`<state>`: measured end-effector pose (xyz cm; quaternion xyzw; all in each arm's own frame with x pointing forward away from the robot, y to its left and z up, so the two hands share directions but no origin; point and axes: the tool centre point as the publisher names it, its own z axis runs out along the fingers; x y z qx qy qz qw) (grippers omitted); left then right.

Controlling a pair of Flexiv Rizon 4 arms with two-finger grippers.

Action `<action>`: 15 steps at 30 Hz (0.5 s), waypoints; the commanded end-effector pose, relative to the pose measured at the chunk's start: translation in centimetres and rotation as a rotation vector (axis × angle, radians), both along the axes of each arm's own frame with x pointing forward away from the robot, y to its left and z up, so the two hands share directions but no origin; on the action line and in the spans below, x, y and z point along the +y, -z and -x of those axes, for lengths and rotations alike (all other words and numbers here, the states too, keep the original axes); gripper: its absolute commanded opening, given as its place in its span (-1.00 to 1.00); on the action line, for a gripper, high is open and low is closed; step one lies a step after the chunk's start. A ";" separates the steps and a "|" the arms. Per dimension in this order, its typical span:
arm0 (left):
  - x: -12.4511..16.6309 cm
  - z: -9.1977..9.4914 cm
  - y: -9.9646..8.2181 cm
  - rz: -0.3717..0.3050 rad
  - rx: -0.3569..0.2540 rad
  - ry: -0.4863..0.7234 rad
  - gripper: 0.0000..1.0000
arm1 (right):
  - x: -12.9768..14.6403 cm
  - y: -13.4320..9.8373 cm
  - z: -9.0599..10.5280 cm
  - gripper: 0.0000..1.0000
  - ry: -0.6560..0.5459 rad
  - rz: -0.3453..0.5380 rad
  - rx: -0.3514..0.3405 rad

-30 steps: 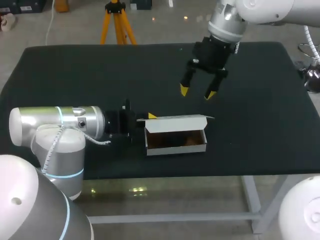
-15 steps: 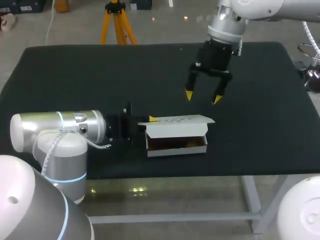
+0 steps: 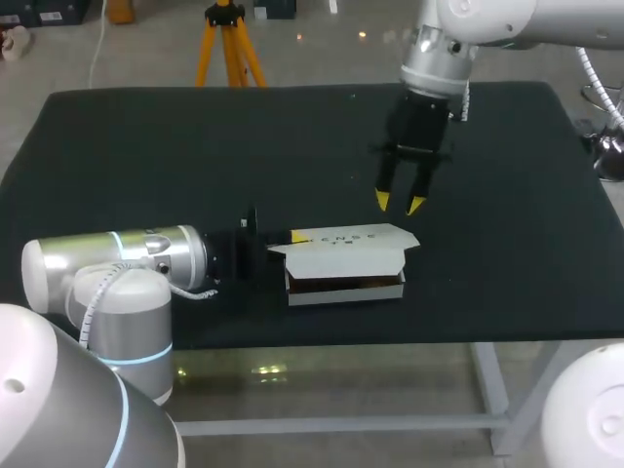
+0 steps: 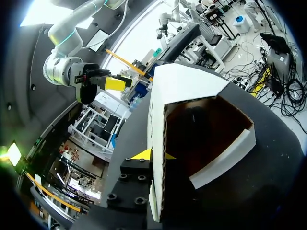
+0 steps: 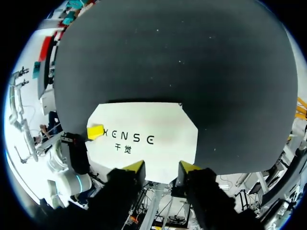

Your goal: Assemble the packaging by folding the flat box into shape, placing the metal phone stand inside, and closing the box properly

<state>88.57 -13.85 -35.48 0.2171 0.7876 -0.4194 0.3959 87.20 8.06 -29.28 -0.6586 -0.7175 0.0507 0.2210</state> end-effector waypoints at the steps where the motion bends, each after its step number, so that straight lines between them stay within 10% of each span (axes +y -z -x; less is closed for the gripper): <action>1: -0.1 0.2 1.0 0.019 -0.028 -0.005 -1.00 | -0.1 1.3 1.0 -0.13 -0.004 -0.023 -0.005; 15: 0.5 0.5 1.2 0.037 -0.060 0.004 -1.00 | -0.3 3.8 2.5 -0.25 -0.009 -0.041 0.032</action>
